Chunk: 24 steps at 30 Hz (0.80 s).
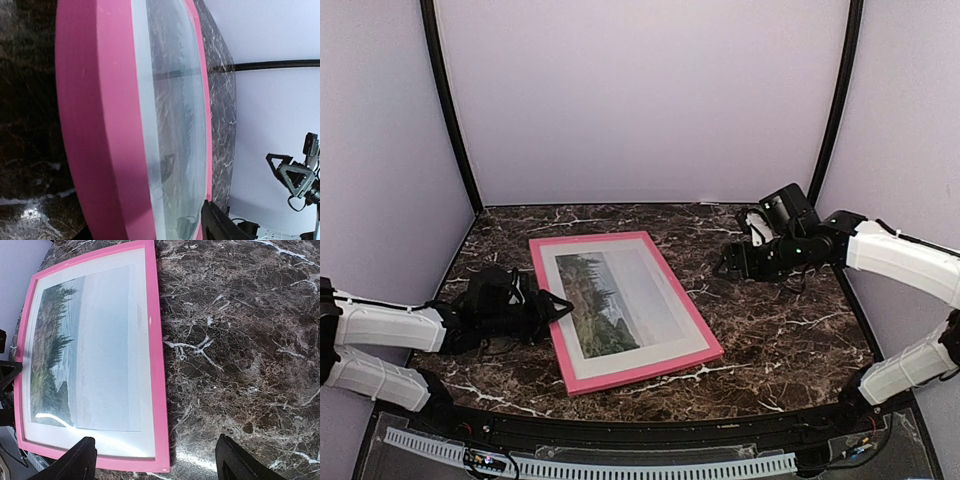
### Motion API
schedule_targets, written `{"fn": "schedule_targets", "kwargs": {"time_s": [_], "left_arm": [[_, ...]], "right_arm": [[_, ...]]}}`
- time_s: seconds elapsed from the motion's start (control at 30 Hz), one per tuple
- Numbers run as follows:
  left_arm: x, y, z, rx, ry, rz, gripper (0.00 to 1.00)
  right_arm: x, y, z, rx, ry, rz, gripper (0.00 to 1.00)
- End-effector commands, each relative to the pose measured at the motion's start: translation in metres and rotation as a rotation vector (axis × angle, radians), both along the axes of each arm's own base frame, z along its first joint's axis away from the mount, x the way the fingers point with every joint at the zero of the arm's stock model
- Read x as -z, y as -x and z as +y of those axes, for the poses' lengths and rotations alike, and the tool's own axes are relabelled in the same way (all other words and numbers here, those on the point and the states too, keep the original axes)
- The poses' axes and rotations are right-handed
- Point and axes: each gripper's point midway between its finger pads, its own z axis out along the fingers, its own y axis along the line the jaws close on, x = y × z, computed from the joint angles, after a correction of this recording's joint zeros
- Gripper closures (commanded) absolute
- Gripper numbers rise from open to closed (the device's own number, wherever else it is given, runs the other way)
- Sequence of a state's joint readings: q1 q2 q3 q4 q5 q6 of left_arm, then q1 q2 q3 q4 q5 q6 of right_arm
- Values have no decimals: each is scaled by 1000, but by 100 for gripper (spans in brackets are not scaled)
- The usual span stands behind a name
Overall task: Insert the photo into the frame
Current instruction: Turn over the photo frame, then place the photo frame at the center of the board.
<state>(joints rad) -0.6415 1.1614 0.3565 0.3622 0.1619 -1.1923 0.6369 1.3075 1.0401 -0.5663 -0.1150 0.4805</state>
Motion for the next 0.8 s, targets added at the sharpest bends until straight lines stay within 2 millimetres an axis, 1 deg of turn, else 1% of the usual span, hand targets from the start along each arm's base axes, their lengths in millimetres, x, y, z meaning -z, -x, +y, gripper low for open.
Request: {"fn": "schedule_targets", "kwargs": {"time_s": [0.0,0.1,0.13,0.23,0.27,0.3,0.33,0.37,0.4,0.43,0.47,0.5,0.53,0.57,0.6,0.63,0.67,0.7,0.73,0.77], "left_arm": [[-6,6,-27,42,71,-43,39],[-1,18,-46,88,69,-31,37],[4,20,-50,99,62,-21,36],[8,31,-68,154,62,-7,34],[13,37,-74,179,56,8,32],[15,38,-80,195,55,17,31],[16,45,-87,234,58,23,29],[17,45,-95,255,56,29,29],[18,54,-103,301,53,40,27],[20,55,-111,324,51,50,26],[14,60,-122,366,65,48,25],[20,63,-125,383,56,65,25],[16,66,-132,414,67,67,23],[20,69,-134,431,59,84,21],[15,69,-138,445,62,77,20],[18,72,-140,463,54,93,18],[13,73,-144,480,57,86,17],[14,78,-145,500,49,103,15],[10,78,-148,512,51,95,15],[10,82,-148,526,45,107,14]], "right_arm": [[-3,-5,10,-20,-28,-24,17],[3,-5,12,-33,-13,-6,17],[4,-6,12,-33,-7,-5,17],[10,-7,11,-28,6,-1,17],[12,-8,11,-25,8,2,17],[15,-8,11,-22,8,4,17],[19,-7,10,-18,12,10,17],[22,-7,9,-13,16,17,17],[24,-7,8,-9,21,21,17],[27,-6,8,-5,26,27,17],[28,-6,6,-1,33,27,17],[29,-6,5,5,38,29,17],[29,-6,3,11,43,27,17],[29,-6,1,17,46,26,17],[28,-6,0,24,48,22,17],[28,-6,-2,31,54,20,17],[29,-6,-4,38,58,18,17],[30,-5,-6,44,61,19,17],[30,-4,-7,47,62,22,17],[32,-4,-7,49,62,25,17]]}}
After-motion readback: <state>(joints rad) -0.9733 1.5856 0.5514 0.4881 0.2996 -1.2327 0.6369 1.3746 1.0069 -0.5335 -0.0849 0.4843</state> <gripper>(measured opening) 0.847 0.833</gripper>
